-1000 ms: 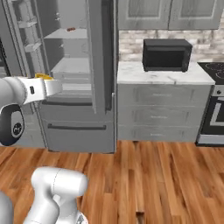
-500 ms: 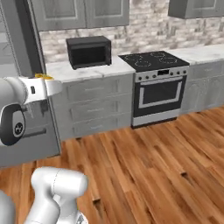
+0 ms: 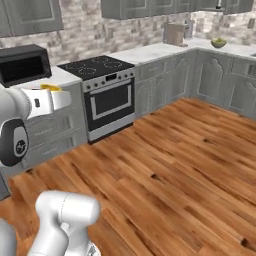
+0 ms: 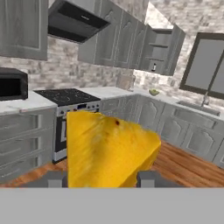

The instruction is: Pick the cheese from the fridge and the cheese grater from the cabinet and place them next to the salad bowl.

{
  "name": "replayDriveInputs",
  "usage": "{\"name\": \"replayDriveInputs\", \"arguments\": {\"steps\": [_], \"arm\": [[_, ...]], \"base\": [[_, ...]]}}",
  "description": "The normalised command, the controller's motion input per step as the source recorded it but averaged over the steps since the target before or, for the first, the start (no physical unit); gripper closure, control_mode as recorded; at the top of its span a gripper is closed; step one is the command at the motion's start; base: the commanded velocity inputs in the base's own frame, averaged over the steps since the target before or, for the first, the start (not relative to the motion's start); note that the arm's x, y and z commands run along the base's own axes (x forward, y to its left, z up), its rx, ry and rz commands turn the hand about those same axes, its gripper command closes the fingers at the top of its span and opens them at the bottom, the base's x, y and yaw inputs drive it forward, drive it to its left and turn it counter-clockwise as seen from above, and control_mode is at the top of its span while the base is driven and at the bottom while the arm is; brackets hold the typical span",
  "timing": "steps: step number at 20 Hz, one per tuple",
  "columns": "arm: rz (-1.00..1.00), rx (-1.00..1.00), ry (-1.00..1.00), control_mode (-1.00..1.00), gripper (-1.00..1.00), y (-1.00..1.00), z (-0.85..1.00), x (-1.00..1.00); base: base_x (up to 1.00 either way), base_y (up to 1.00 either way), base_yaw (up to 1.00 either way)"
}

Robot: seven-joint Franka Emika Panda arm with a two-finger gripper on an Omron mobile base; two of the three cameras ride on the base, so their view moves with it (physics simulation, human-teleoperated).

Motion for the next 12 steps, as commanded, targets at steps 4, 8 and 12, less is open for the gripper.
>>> {"name": "replayDriveInputs", "arguments": {"steps": [4, 8, 12], "arm": [[0.0, 0.0, 0.0, 1.0, 1.0, 0.0, 0.0, 0.0], [0.0, 0.0, 0.0, 1.0, 1.0, 0.0, 0.0, 0.0], [0.0, 0.0, 0.0, 1.0, 1.0, 0.0, 0.0, 0.0]], "base": [[0.63, -0.01, -0.15], [1.0, -0.01, 0.0], [1.0, -0.22, -0.01]]}}
